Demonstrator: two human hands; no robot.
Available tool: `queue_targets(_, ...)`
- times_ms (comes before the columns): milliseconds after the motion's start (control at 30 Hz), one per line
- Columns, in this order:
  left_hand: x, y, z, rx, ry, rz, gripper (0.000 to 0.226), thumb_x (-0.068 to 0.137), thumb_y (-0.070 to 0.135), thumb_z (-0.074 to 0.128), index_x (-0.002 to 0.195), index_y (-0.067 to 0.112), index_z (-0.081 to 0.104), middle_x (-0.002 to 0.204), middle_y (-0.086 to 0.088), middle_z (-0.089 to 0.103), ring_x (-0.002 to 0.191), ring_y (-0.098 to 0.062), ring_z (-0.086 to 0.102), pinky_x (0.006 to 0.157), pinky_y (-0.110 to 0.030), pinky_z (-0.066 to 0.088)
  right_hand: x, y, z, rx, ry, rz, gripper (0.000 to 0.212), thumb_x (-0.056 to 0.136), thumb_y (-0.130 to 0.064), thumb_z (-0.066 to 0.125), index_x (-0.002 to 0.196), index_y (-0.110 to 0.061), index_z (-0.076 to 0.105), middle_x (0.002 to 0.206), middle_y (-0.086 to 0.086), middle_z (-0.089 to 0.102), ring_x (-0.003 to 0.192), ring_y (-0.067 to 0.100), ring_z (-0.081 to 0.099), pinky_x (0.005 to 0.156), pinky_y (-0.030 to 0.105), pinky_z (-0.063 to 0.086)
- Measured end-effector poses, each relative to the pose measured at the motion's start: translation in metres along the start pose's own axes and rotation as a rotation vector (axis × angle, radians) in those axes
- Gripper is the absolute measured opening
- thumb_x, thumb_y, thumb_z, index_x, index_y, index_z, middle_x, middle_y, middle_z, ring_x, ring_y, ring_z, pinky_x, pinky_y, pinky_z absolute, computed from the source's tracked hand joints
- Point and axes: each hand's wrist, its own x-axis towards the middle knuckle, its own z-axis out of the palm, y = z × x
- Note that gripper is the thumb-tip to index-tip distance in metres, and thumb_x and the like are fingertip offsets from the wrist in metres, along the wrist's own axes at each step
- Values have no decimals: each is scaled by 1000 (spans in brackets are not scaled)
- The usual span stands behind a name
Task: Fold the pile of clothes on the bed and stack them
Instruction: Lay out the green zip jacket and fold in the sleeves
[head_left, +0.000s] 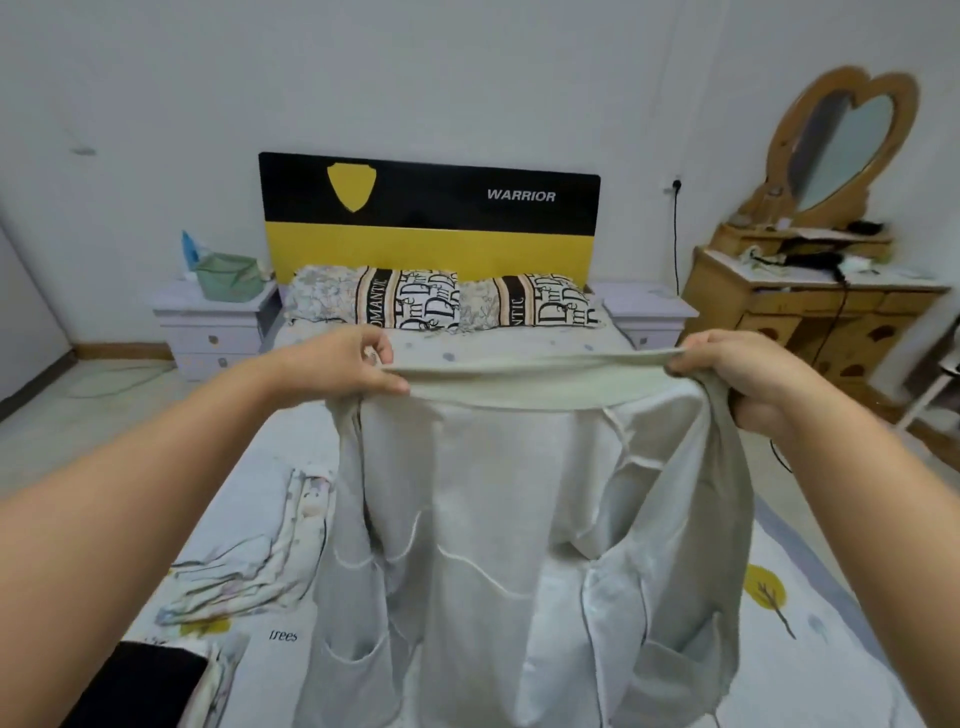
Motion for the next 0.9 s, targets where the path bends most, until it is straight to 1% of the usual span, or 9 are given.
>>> queue_targets(100, -4, -24, 10, -248, -178, 11, 45, 54, 31, 88, 74, 29, 47, 67, -1, 42, 60, -15, 37, 50, -25, 28, 6, 28, -1, 53, 21, 140, 39, 80, 7, 61, 56, -12, 37, 48, 7, 48, 36, 17, 50, 35, 20, 43)
queue_targets(200, -7, -35, 21, -144, -218, 63, 38, 67, 2, 76, 67, 21, 43, 73, 4, 44, 62, -12, 37, 46, -15, 34, 14, 59, -2, 144, 7, 224, 44, 81, 9, 61, 59, -16, 32, 55, 7, 41, 35, 17, 47, 34, 22, 45)
queue_targets(333, -4, -46, 40, 138, 8, 149, 38, 73, -6, 66, 61, 22, 44, 77, 5, 51, 62, -13, 41, 58, -17, 36, 16, 93, -7, 308, -113, 319, 34, 85, 11, 53, 65, -13, 40, 54, 11, 53, 38, 18, 55, 38, 25, 50)
queue_targets(500, 0, -52, 55, 223, 246, 178, 26, 81, 2, 64, 65, 22, 56, 72, 12, 55, 66, -6, 48, 60, -11, 33, 12, 116, -13, 405, -154, 256, 25, 71, 16, 57, 73, -9, 60, 81, 18, 68, 65, 29, 66, 52, 30, 58)
queue_targets(600, 3, -51, 58, 87, 241, 123, 31, 84, 10, 66, 58, 24, 56, 63, 15, 57, 59, 1, 51, 56, -11, 34, 6, 118, -9, 198, -96, 155, 34, 80, 20, 39, 70, -1, 64, 82, 13, 69, 76, 26, 63, 55, 22, 56)
queue_targets(667, 4, -48, 62, -37, 218, 101, 33, 85, 7, 63, 56, 21, 55, 54, 13, 54, 51, 6, 49, 51, -7, 33, -1, 117, -3, -21, -59, 72, 36, 83, 13, 38, 70, -1, 68, 80, 11, 69, 77, 22, 61, 59, 20, 52)
queue_targets(733, 6, -45, 66, -188, 192, 65, 24, 88, 5, 59, 66, 15, 57, 56, 5, 50, 48, -2, 44, 49, -13, 32, -6, 115, 1, -204, -74, -20, 23, 86, -1, 53, 74, -4, 73, 80, 6, 70, 77, 15, 61, 67, 20, 47)
queue_targets(800, 6, -44, 68, -357, 144, 16, 17, 92, 8, 54, 77, 16, 53, 56, -3, 40, 49, -13, 33, 46, -24, 26, -12, 116, 2, -365, -133, -77, 8, 79, -15, 71, 75, -9, 74, 74, 1, 68, 72, 12, 59, 70, 21, 44)
queue_targets(900, 4, -45, 69, -393, 88, 12, 18, 96, 9, 46, 81, 19, 49, 60, -5, 32, 51, -15, 25, 40, -20, 19, -20, 122, 3, -642, -143, -84, 19, 67, -19, 83, 82, -15, 72, 79, 1, 65, 77, 14, 57, 70, 24, 44)
